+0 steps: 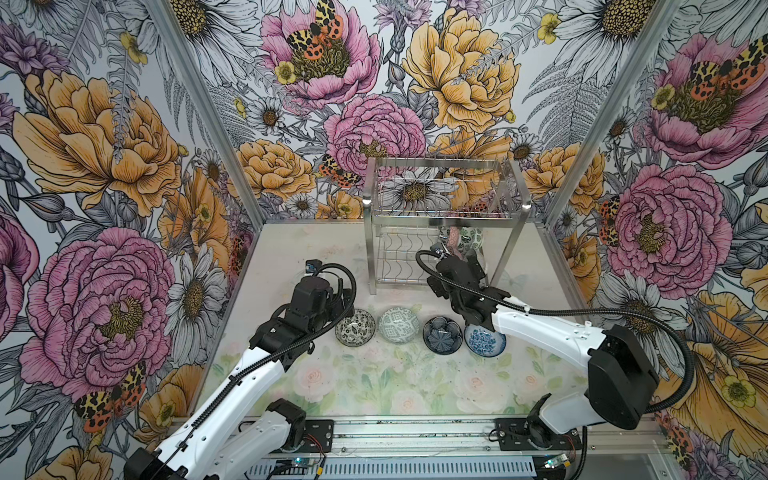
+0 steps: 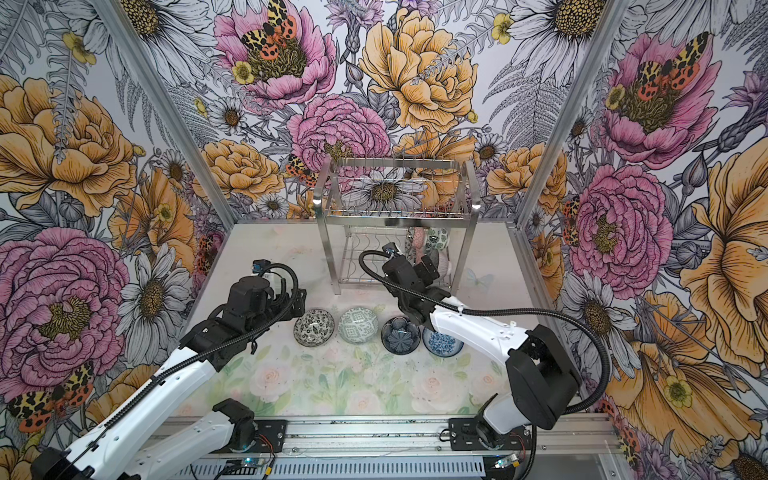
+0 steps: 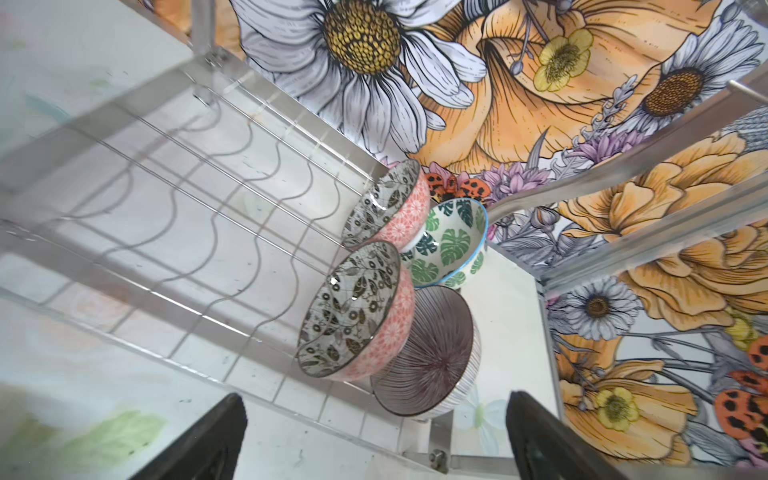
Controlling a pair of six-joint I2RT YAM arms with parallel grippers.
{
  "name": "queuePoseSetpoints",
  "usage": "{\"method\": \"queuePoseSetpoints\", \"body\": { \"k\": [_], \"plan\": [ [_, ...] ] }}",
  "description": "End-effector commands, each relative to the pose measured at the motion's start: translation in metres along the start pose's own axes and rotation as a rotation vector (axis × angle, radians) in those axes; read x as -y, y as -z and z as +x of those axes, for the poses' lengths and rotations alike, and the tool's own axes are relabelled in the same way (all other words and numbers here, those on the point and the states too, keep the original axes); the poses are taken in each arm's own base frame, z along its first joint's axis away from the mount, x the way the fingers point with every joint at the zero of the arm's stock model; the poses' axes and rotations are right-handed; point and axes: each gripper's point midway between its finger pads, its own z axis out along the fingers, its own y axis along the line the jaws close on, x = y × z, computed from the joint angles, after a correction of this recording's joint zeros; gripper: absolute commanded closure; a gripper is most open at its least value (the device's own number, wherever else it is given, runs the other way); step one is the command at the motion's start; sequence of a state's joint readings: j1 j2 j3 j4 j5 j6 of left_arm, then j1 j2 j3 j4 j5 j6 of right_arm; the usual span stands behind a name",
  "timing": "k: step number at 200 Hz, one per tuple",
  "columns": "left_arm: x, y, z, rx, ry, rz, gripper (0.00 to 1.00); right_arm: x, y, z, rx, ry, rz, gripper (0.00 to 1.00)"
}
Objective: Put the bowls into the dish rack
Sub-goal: 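Open and lift the right gripper while the left reaches toward the table bowls, then lower the left gripper onto the third black-leaf bowl's rim and close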
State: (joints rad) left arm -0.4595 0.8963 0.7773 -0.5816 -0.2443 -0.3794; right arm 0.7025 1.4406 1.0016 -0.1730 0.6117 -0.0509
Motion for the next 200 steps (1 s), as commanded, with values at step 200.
{"method": "queuePoseSetpoints", "body": {
  "k": [200],
  "plan": [
    [-0.033,-0.067,0.108,-0.276,0.23,-0.011,0.23,0.05,0.036,-0.023,0.096,-0.412,-0.128,0.01]
  ]
}}
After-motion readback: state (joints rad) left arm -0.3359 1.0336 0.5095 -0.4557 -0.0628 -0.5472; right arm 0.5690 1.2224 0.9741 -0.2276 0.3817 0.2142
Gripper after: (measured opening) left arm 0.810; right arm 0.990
